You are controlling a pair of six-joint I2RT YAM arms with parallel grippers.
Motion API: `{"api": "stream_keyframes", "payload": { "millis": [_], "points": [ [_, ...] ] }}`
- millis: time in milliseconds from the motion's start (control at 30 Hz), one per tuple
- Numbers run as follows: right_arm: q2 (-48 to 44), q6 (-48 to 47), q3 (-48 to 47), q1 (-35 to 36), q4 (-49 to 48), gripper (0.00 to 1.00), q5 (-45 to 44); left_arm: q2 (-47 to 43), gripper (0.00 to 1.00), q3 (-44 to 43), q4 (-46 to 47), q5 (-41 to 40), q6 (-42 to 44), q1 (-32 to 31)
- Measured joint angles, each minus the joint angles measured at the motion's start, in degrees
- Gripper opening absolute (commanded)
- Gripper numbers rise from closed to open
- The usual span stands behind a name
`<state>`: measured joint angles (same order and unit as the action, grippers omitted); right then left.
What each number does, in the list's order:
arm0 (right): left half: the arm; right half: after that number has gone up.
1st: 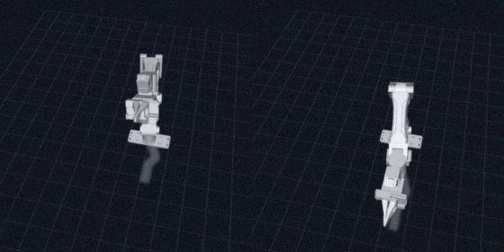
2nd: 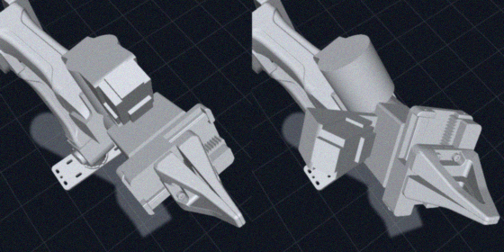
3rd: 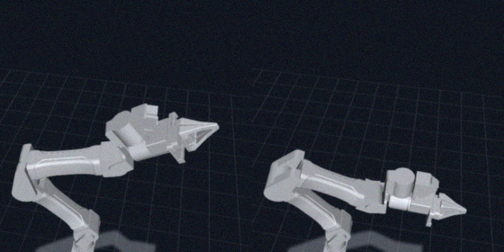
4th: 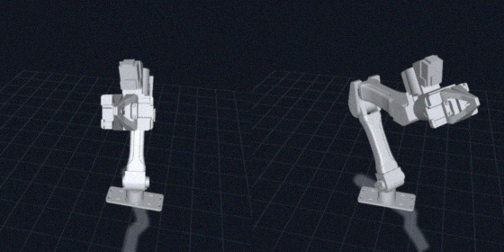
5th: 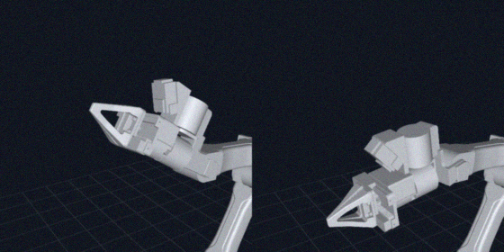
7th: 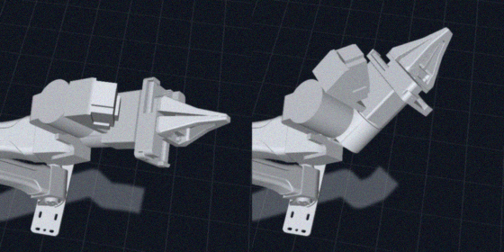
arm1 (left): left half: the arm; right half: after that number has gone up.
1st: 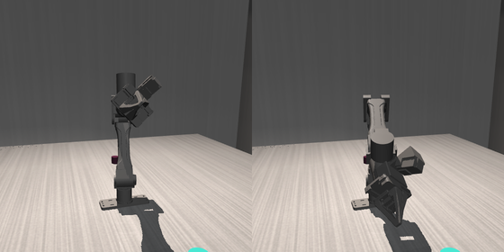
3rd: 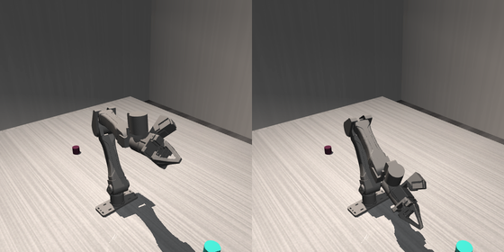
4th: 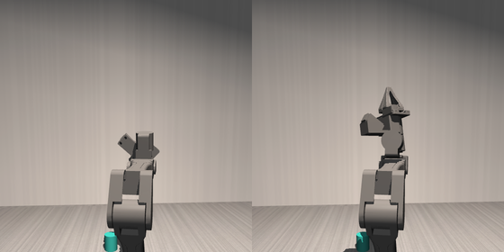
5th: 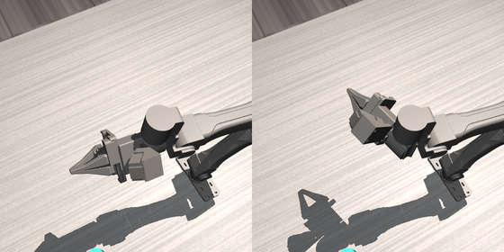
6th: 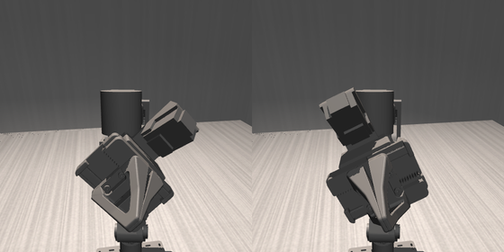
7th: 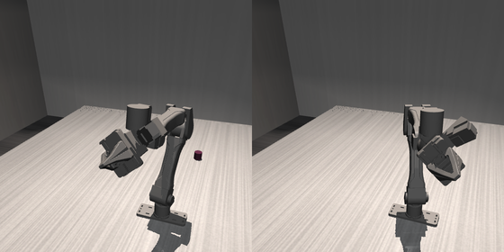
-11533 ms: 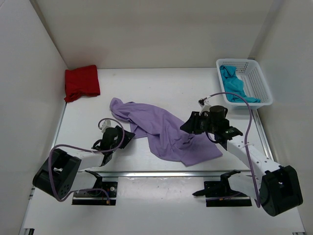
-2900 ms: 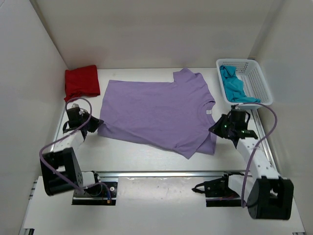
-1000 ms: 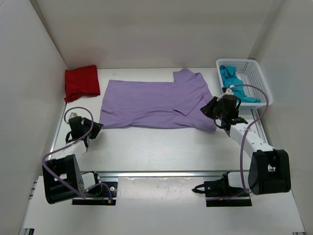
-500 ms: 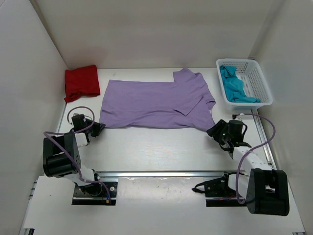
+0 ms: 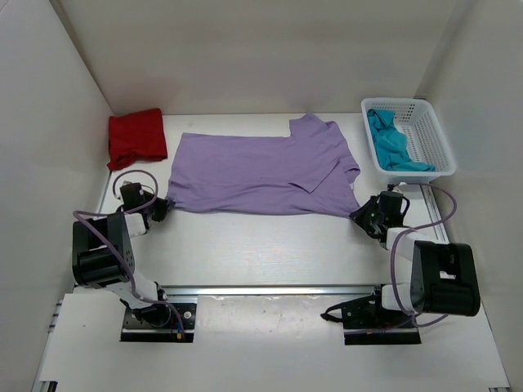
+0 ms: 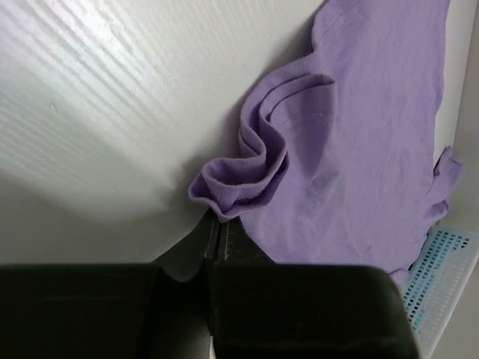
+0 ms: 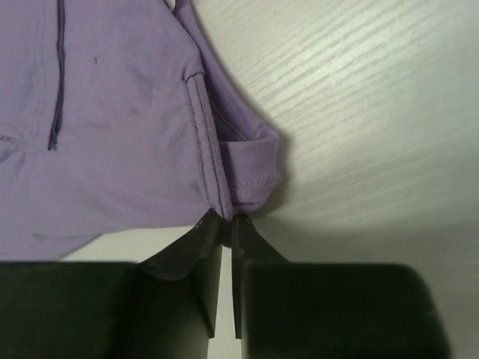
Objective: Fold and stack the t-shirts
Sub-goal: Fold the flattened tshirt in 1/3 of the way
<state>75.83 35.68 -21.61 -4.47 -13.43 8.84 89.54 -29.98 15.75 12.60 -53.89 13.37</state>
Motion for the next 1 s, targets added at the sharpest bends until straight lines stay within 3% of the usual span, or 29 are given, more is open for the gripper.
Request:
{"api": "stream_keyframes", "payload": {
  "millis": [200,433,767,800,833,867,900,933,967,1000],
  "points": [
    [-0.5,0.1,-1.8,-0.6,3.0,0.00,-0.7,0.2,0.00,-2.9,-3.3,0.0,1.8,0.7],
    [-9.4,0.5,0.1,-2.3,9.0,0.00,0.2,-3.1,0.00,-3.6,-10.6,-0.2,6.2,2.0],
    [-30.5,1.8,5.5,-5.8,26.2,0.00,2.2,-21.8,0.00,6.8,-25.1,-0.9,11.9,7.3],
    [-32.8,1.6,5.2,-5.7,28.2,0.00,1.3,-24.1,0.04,8.1,-26.6,-1.0,12.3,7.6],
    [-35.1,1.4,5.0,-5.2,30.4,0.02,0.3,-26.7,0.15,9.4,-28.5,-1.0,12.8,7.8],
    [-36.5,1.3,4.8,-4.8,31.9,0.13,-0.2,-29.0,0.21,10.4,-30.1,-1.2,13.4,7.8],
    [-37.5,1.3,4.5,-4.5,33.4,0.21,-0.5,-31.1,0.35,11.1,-31.6,-1.3,13.9,7.8],
    [-38.4,1.0,4.2,-4.3,34.5,0.37,-0.9,-32.6,0.61,11.3,-32.7,-1.4,14.4,7.6],
    [-38.6,0.9,3.9,-4.3,35.0,0.47,-1.2,-33.6,0.79,11.3,-33.2,-1.7,14.9,7.4],
    [-38.6,0.5,3.7,-4.3,35.1,0.50,-1.7,-34.3,0.86,11.2,-33.4,-1.7,15.2,7.1]
  ]
}}
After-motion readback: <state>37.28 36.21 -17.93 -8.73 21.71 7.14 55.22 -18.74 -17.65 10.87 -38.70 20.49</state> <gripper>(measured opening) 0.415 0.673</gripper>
